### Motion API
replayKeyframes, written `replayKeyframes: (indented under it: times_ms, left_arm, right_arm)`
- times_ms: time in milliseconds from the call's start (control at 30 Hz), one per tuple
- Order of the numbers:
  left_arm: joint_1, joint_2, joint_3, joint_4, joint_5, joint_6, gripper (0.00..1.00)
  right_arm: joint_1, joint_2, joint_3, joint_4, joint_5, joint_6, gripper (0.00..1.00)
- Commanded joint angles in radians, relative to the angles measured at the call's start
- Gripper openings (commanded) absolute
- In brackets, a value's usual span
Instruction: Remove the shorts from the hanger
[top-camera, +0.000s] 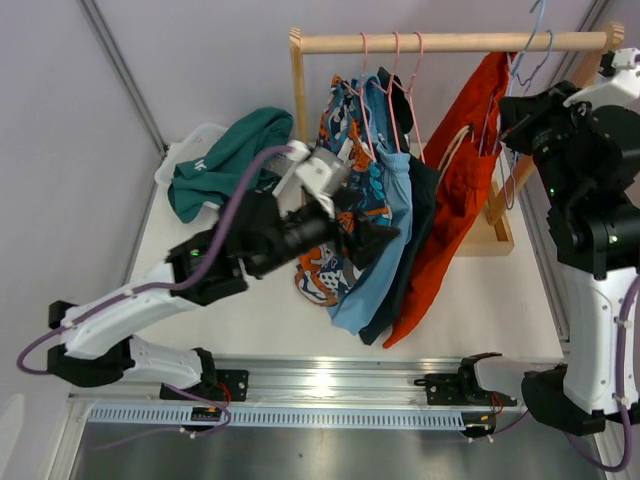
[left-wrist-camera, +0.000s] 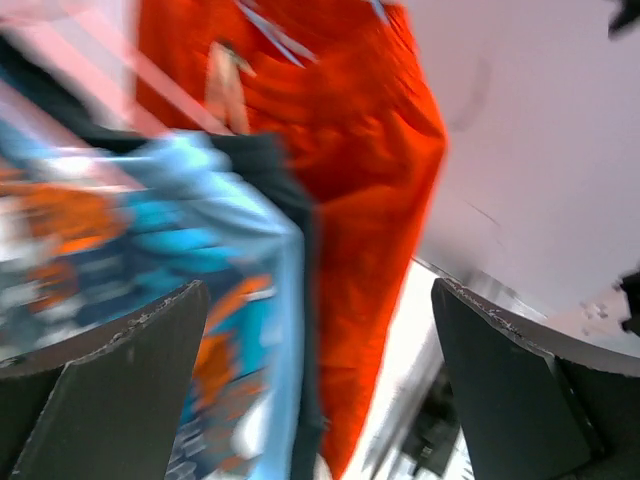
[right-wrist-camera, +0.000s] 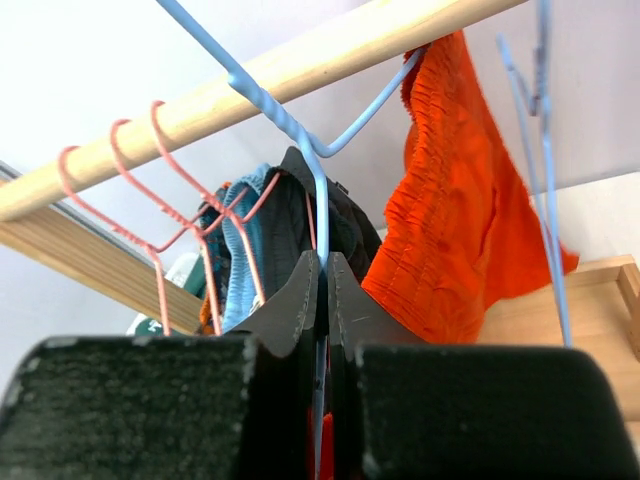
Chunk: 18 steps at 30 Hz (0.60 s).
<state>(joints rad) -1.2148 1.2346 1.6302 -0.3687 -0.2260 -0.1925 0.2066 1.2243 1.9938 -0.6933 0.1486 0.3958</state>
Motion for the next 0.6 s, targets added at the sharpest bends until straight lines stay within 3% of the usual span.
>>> replayKeyframes:
  times_ms: [0,200,567]
  left_arm:
    - [-0.084,0.084,0.007,0.124,0.097,0.015,0.99]
    - [-0.169,0.219,-0.004,0.244,0.148,-0.010,0.99]
    - [-0.186,0.365,0.048,0.298,0.149,-0.033,0.99]
  right_arm:
    - [0.002,-0.067,0.002,0.037,0.028,0.038,0.00]
    - [0.002,-0.175,-0.079,0.051,-0.032,0.092,0.00]
    - [0.002,-0.266,-0.110,0.015,-0.084,0.144,0.00]
